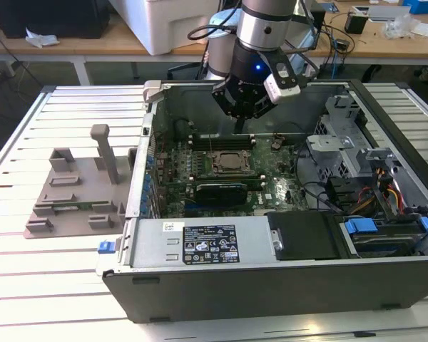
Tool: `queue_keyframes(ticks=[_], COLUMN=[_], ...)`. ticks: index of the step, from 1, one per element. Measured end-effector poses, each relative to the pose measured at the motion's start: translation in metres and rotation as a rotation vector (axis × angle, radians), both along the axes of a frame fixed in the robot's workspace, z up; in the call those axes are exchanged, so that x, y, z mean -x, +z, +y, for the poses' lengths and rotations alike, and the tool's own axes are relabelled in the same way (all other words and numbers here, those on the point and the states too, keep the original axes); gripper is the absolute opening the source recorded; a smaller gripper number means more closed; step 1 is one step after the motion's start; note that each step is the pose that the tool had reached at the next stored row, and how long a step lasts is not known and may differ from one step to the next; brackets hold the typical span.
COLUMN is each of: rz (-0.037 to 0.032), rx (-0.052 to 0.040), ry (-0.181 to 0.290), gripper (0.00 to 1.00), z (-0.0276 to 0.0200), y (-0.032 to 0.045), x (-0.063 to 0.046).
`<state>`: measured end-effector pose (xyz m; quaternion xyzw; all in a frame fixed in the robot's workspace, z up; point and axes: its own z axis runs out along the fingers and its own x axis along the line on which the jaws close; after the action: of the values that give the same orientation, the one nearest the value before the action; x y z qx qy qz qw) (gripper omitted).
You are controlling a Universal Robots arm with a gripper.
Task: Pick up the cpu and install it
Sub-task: 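Install the first cpu locking lever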
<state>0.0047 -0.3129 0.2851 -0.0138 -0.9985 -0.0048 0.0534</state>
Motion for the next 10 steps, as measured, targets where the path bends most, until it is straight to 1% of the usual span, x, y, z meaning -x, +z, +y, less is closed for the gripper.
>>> queue_keyframes(ticks=[4, 5, 6, 7, 10], rz=[0.0000, -0.0001, -0.0005, -0.0009, -0.0019], rx=[-0.0032, -0.0058, -0.0132, -0.0235, -0.0421], ry=[0.068, 0.099, 0.116, 0.131, 0.150], gripper=[0.11, 0.11, 0.11, 0.11, 0.11], z=[0.0000, 0.0000, 0.0000, 0.0000, 0.0000], y=[0.0000, 0.0000, 0.0000, 0.0000, 0.0000], x=[0.0000, 0.0000, 0.0000, 0.0000, 0.0000])
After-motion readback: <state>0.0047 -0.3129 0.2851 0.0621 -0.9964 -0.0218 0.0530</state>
